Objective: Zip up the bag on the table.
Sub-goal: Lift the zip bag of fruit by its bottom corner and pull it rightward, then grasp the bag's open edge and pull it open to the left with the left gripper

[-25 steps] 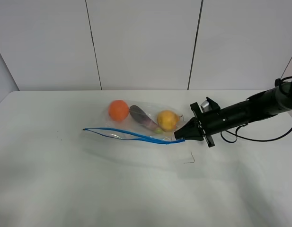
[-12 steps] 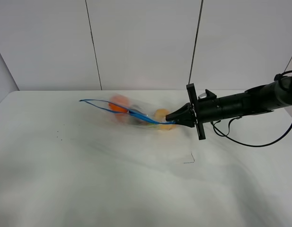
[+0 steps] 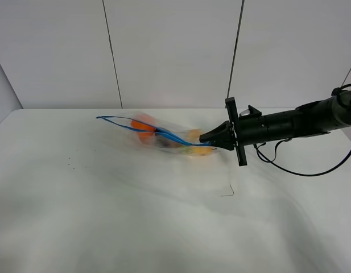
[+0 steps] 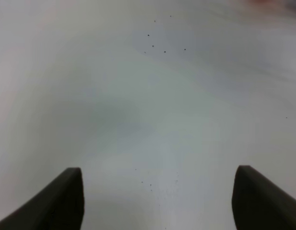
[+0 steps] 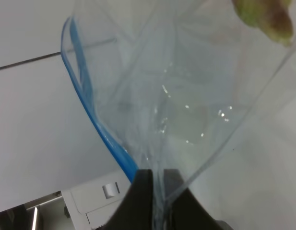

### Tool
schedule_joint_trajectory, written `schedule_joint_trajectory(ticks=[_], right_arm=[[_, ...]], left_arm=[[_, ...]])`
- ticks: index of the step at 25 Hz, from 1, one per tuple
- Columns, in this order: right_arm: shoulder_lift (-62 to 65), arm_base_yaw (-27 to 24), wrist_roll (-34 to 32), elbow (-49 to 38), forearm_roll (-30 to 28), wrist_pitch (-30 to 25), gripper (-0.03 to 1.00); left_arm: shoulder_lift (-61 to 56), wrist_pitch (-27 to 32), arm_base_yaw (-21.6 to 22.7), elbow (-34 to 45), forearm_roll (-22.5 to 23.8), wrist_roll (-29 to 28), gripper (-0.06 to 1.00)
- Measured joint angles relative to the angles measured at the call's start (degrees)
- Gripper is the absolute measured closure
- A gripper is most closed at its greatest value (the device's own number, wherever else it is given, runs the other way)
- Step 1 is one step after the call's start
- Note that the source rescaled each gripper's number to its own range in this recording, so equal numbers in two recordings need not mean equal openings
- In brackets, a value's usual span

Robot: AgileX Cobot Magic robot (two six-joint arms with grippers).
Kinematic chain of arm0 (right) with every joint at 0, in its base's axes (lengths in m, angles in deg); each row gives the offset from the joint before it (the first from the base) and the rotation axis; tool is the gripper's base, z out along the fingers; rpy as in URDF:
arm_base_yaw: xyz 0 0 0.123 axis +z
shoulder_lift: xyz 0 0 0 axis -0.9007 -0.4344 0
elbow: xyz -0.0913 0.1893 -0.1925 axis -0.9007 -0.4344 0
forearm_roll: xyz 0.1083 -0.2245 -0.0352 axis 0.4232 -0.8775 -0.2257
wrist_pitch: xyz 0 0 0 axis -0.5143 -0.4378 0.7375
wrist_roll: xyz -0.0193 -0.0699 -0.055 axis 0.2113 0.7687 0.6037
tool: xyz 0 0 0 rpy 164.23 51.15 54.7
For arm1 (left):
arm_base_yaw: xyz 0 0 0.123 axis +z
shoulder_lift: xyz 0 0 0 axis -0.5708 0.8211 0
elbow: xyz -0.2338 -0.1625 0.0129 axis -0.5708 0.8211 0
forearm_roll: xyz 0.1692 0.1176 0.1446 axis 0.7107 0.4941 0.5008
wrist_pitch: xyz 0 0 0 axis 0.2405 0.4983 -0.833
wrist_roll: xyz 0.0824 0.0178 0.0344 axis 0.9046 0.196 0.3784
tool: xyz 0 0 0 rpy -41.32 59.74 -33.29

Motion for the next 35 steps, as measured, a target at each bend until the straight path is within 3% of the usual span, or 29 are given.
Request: schedule_joint_trajectory(ticks=[24,31,35], right_arm=[[0.0,0.0,-0.17,0.0,0.53,0.0,0.97],[0.0,0.0,-0.23,0.0,0.53,0.0,0.97],[0.0,0.0,-0.23,0.0,0.53,0.0,0.97]], left_arm=[[1.18,0.05,0.0,-1.5,0.65,-0.96,0.12],[23.66,-0.49,0.0,-15.49,-1.99,-3.87,0.12],[37.47,-4.23,0.0,-21.82,-2.05,0.28,0.12]])
